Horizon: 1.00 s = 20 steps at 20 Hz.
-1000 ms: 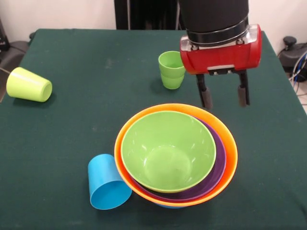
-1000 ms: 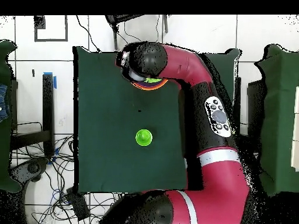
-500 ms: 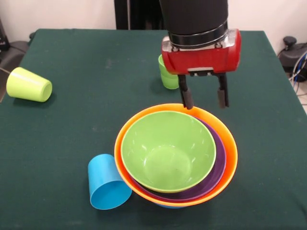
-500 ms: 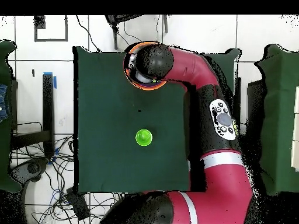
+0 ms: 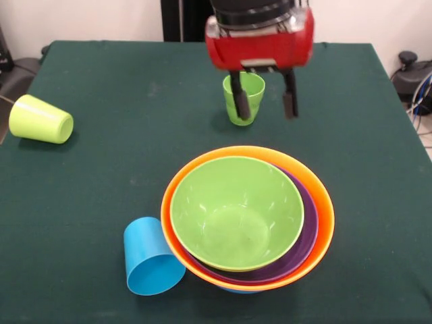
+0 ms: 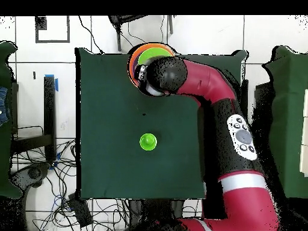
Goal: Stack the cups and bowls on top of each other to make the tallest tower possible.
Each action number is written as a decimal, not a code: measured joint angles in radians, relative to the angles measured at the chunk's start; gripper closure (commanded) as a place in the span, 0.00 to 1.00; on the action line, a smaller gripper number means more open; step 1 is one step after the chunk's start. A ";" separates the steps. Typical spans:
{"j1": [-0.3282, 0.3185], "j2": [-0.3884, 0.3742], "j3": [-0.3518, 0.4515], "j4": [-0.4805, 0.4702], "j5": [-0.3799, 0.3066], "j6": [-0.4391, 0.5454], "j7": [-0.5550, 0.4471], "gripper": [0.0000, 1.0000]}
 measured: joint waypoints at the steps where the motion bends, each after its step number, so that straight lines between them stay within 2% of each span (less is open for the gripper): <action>1: -0.020 -0.033 0.000 0.055 0.000 -0.020 0.000 0.00; 11: -0.087 -0.142 0.000 0.274 0.000 -0.159 0.000 0.00; 20: -0.090 -0.154 0.000 0.387 -0.002 -0.230 0.000 0.00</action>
